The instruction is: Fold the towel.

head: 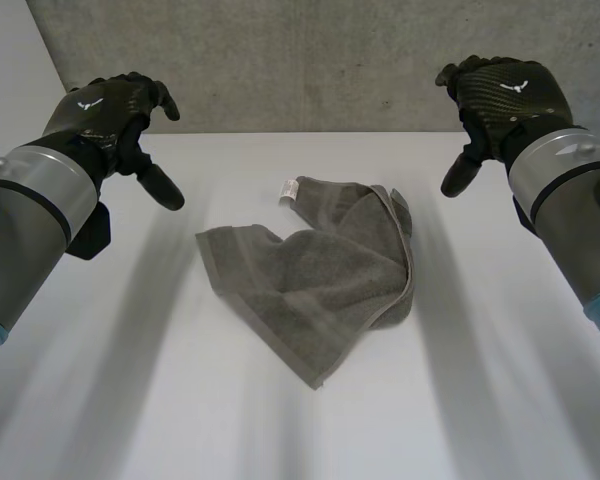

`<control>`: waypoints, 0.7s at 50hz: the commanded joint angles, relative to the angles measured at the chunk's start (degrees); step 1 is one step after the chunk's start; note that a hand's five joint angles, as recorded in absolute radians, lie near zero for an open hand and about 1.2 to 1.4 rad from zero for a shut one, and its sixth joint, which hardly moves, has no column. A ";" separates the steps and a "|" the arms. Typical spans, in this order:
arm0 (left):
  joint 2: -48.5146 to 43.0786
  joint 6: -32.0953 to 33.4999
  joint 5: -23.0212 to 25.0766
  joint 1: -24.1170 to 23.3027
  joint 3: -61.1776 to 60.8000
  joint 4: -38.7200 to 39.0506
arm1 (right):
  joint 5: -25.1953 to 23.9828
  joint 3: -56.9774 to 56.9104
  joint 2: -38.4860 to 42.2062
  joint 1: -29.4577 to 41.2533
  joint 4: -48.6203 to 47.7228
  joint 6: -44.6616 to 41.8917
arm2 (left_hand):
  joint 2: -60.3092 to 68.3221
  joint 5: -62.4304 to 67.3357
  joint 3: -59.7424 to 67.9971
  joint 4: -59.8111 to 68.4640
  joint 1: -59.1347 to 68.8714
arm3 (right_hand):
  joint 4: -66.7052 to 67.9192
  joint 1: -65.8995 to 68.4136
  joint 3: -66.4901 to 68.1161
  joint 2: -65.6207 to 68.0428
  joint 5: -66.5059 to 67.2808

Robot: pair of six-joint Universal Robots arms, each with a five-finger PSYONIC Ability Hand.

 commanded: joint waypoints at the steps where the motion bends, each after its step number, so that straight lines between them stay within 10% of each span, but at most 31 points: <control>1: -0.55 -0.21 -0.07 -0.67 -0.06 0.20 | -0.33 0.03 -0.86 -1.10 0.80 0.24 | -3.66 -2.70 -3.84 -4.11 -4.34 | -4.70 -3.08 -4.08 -3.87 -3.24; 11: -1.08 -0.48 0.19 -2.78 -1.12 0.46 | -1.83 -1.03 -0.86 -2.42 1.24 -1.69 | -3.49 -2.53 -3.67 -3.94 -4.17 | -4.70 -3.08 -4.08 -3.87 -3.24; 19: -6.18 -1.01 0.63 -8.84 -2.44 2.48 | -14.29 -1.82 1.06 -6.02 7.82 -16.70 | -3.49 -2.53 -3.67 -3.94 -4.17 | -4.70 -3.08 -4.08 -3.87 -3.24; 35: -26.13 -3.99 1.59 -17.63 3.36 11.36 | -22.64 0.46 14.77 -8.22 4.85 -32.17 | -2.48 -1.52 -2.67 -2.93 -3.16 | -4.70 -3.08 -4.08 -3.87 -3.24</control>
